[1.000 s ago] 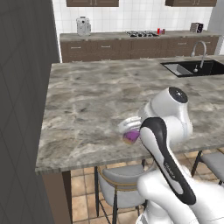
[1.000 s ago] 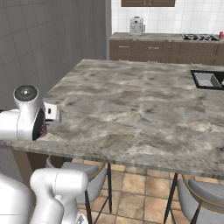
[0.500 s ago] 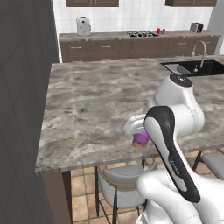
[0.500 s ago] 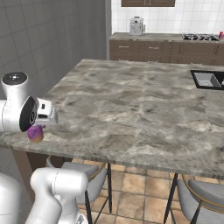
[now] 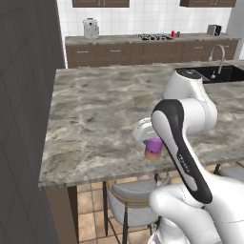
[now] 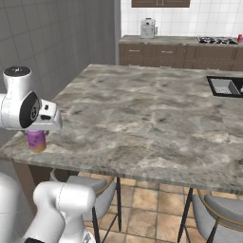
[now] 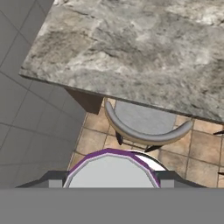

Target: Four empty soda cans are scattered around the kitchen. Gather all the cans and cluster them next to the stove for recycling.

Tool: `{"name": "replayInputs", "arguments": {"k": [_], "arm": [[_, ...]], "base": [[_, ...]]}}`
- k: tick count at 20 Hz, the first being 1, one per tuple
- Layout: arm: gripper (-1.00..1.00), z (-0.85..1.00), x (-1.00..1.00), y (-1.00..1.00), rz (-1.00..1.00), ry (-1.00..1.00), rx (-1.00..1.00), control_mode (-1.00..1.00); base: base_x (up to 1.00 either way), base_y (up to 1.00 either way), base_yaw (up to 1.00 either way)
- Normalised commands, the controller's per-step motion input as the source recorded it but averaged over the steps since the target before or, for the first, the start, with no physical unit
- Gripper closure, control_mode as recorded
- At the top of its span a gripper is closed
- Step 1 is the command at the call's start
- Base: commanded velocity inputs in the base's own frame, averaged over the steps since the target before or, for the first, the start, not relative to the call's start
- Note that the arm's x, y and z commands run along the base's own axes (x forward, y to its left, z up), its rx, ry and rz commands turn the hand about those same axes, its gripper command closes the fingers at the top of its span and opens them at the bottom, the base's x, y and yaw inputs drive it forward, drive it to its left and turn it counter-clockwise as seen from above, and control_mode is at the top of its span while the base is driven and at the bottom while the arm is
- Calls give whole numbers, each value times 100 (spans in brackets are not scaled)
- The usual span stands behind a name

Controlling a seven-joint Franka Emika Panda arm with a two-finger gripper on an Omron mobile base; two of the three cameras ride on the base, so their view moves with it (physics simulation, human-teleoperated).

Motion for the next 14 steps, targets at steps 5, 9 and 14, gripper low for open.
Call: {"name": "replayInputs", "arguments": {"k": [5, 9, 14], "arm": [[100, 0, 0, 0, 0, 0, 0, 100], [100, 0, 0, 0, 0, 0, 0, 100], [100, 0, 0, 0, 0, 0, 0, 100]], "base": [[-6, -15, 0], [-30, -100, -23], [0, -94, -38]]}}
